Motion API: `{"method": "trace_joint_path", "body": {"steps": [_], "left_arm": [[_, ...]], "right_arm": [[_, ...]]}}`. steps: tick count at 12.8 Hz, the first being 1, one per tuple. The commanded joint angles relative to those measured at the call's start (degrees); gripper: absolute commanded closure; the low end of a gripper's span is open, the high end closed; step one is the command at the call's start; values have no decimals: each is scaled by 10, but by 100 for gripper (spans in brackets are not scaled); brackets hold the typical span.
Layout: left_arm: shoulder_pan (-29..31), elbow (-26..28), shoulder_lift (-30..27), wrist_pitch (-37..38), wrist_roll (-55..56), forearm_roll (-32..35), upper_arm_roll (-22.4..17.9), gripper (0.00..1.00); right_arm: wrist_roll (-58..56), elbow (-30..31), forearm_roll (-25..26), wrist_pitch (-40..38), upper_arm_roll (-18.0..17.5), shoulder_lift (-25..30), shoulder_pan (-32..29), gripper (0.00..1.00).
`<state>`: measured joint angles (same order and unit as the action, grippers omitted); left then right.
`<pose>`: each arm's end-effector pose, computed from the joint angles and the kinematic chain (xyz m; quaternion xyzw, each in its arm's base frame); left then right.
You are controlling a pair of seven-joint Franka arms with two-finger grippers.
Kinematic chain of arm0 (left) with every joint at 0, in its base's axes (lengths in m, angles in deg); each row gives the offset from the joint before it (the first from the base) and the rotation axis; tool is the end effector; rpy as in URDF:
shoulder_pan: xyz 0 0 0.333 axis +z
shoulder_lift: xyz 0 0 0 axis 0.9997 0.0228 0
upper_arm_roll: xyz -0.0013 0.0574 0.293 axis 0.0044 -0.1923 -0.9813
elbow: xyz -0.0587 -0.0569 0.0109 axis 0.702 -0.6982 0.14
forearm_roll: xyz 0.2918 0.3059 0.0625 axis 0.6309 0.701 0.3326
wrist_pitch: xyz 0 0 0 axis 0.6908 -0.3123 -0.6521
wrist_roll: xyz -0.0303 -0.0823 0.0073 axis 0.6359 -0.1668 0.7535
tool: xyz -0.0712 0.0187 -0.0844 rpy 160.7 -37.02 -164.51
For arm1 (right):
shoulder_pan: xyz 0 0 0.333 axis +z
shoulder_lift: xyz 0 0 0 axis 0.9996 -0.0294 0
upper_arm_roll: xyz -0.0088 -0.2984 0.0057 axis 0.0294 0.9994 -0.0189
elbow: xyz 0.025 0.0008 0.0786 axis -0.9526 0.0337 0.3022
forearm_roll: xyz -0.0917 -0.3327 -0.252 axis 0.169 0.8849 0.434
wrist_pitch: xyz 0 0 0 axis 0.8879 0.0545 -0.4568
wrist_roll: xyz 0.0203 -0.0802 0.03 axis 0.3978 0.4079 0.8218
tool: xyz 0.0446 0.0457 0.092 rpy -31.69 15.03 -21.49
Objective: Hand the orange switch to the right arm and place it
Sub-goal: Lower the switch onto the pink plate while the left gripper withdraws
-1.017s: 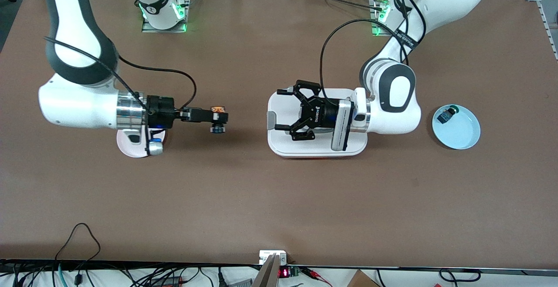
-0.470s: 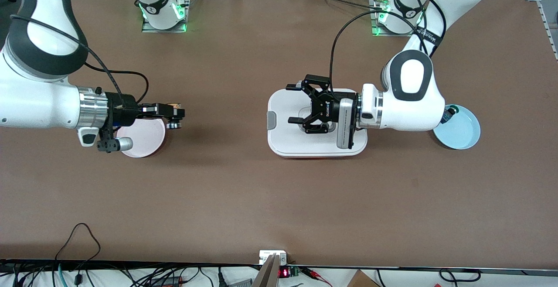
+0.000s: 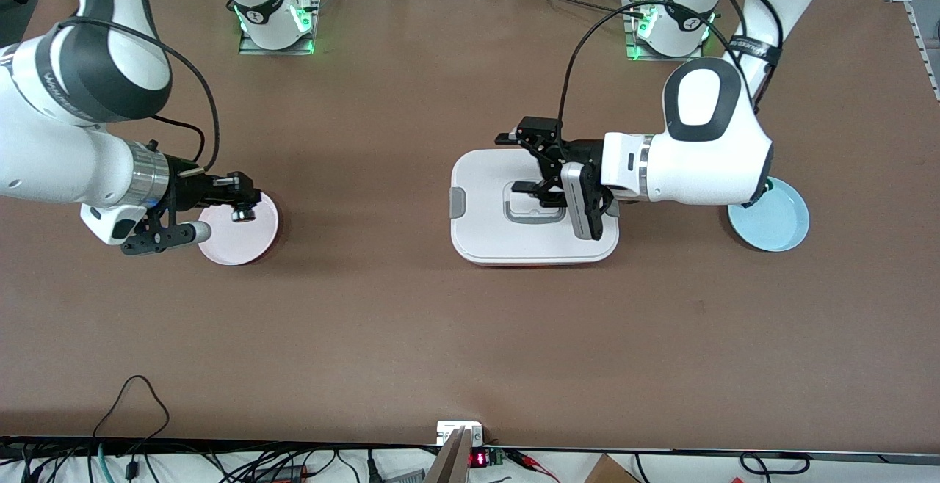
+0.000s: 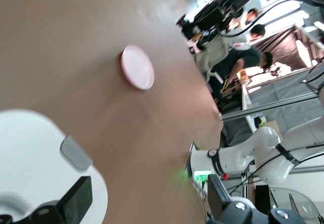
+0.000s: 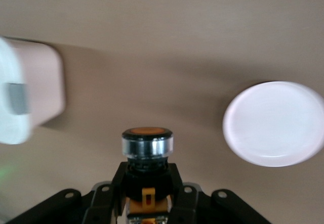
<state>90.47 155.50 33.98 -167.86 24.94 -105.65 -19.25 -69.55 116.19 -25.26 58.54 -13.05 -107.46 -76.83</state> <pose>0.6159 -0.3219 0.4140 0.8248 -0.2692 0.0054 0.4972 0.6587 0.1106 0.4275 -0.9867 -0.0855 0.0843 0.1092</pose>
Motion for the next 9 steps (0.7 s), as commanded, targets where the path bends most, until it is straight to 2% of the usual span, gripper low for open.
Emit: {"method": "trace_joint_path", "body": {"steps": [1,2,4,9], "left_arm": [[35,-15,-27,99,129,112,-2,0],[41,-56,-23,157,191,183,-1,0],[39,-106,-20,260,277,327,1,0],[41,-167,-21,364,419,546,-1,0]], "right_arm": [[-77,134,33,106,-4,57,-21,100],[-105,167,38,148,-4,57,-29,100],[-137,220,92,251,-4,44,-49,100],[-142,301,96,393,-4,-18,-79,100]]}}
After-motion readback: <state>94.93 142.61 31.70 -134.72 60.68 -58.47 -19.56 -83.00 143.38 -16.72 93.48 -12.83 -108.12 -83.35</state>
